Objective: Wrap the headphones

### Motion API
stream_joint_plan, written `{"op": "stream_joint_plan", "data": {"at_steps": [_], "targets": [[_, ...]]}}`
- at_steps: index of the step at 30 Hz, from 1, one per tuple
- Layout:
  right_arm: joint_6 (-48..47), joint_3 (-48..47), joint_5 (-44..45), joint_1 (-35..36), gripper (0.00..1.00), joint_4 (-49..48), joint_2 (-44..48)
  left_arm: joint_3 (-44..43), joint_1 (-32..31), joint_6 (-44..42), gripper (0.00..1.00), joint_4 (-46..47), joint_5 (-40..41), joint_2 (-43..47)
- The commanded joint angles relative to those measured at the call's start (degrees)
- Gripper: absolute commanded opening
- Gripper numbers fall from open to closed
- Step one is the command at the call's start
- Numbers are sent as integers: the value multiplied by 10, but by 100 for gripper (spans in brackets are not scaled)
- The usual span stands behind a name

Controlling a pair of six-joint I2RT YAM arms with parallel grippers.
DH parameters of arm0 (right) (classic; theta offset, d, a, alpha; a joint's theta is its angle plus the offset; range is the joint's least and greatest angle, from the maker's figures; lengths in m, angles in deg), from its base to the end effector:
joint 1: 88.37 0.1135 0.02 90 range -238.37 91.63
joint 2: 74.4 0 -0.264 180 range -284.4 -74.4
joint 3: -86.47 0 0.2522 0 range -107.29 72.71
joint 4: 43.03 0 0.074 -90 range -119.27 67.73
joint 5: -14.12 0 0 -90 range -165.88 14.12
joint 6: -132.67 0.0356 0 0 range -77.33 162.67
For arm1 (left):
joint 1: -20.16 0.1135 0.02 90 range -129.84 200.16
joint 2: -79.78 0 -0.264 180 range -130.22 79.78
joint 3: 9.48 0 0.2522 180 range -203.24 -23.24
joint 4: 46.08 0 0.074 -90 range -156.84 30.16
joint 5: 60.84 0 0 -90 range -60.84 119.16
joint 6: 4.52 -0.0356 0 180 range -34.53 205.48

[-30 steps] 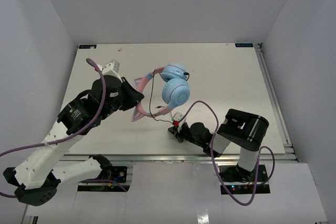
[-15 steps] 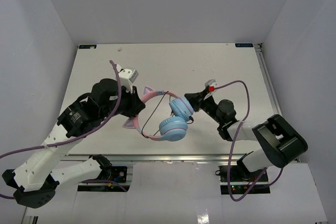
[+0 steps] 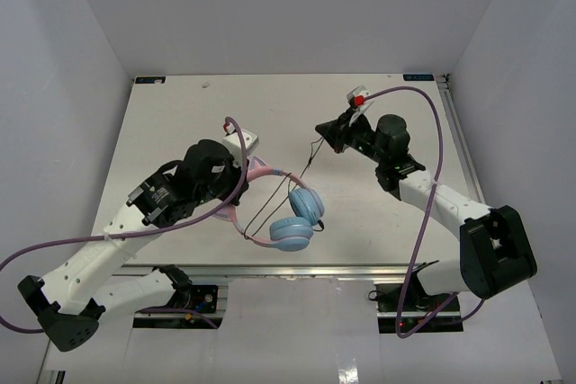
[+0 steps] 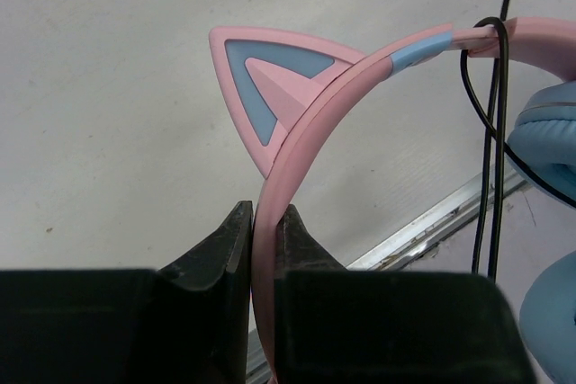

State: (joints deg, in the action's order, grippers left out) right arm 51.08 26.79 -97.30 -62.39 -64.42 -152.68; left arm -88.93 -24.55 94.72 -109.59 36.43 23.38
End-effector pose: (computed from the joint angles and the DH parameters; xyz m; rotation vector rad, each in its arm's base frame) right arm 0.2751 0.1485 0.2968 -0.5390 1.4796 0.7585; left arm 0.1376 -0.1299 0.3612 0.6347 2.2052 -0.3502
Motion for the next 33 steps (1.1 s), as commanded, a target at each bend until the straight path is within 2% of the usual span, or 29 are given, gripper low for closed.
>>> {"op": "stream_joint_plan", "data": {"at_steps": [1,4,10,16,20,24,30,33], "targets": [[-34,-34,-31,-4,8,91,-2,15,1,-55,0,92,-144,38],[-42,-37,-23,-4,8,99,0,28,0,-66,0,108,-180,56],[-63,-83,-46,-4,8,158,-4,42,1,-89,0,101,-193,45],[-81,-78,-89,-3,8,246,32,50,-5,-109,0,90,-39,5],[-101,-107,-96,-3,8,311,49,46,-22,-110,0,85,36,-21],[-109,-145,-123,2,8,346,51,45,-47,-103,0,80,150,-61],[-128,-154,-124,25,8,388,74,46,-85,-72,0,80,246,-123],[-125,-155,-116,30,8,397,92,38,-88,-66,0,78,266,-144]]}}
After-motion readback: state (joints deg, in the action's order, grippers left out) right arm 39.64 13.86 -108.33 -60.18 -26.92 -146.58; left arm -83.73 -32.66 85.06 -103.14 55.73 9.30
